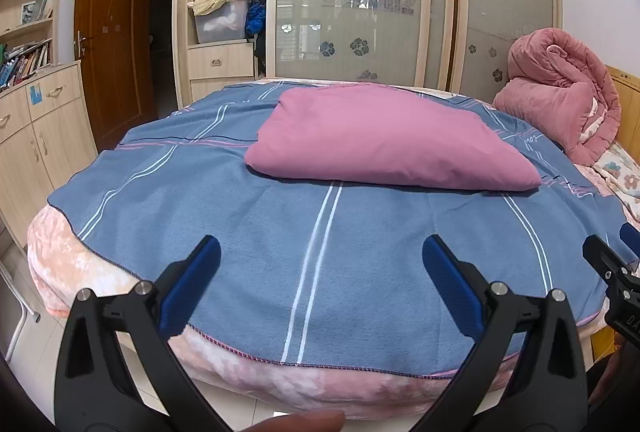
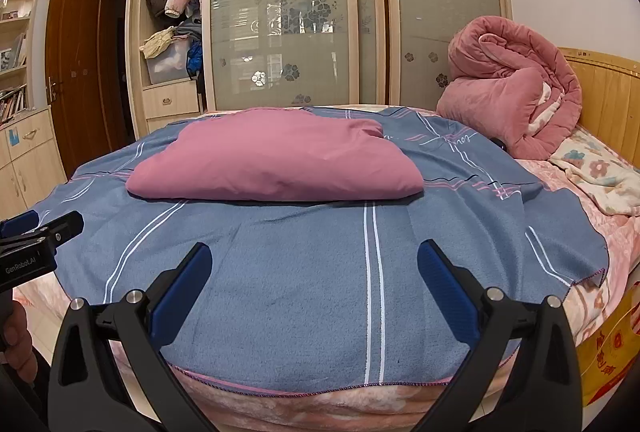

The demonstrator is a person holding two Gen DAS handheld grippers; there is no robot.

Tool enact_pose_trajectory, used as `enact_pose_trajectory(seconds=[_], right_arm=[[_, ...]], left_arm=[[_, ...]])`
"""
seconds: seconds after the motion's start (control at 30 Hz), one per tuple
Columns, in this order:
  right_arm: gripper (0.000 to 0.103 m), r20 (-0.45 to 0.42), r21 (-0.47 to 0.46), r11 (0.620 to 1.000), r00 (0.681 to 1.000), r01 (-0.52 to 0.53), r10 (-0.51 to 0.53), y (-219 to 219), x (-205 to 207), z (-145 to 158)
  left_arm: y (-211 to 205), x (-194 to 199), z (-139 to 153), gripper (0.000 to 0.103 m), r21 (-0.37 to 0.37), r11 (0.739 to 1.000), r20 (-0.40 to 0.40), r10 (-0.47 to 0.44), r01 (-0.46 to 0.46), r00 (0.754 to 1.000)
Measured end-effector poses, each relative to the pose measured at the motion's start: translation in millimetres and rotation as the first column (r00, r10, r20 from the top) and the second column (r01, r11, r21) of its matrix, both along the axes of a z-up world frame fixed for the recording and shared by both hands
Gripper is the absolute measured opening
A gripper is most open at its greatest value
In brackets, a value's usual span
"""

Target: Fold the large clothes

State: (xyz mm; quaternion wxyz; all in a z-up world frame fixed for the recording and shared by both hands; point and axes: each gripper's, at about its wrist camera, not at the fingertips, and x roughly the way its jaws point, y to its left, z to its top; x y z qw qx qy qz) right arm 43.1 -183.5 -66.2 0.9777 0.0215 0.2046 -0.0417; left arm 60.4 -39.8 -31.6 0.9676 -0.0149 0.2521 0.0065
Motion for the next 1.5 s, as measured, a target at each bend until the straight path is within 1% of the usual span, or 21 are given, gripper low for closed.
enact_pose_trajectory(seconds=[1.5], right_arm=[[0.102,-0.001,-0.008,1.000,1.000,-0.002,0.002,0.2,1.6,-2.9]], left_arm=[[-2.9,-0.3,-2.2,0.101,0.022,1.000,-0.007,-0.014,0.014,1.000]])
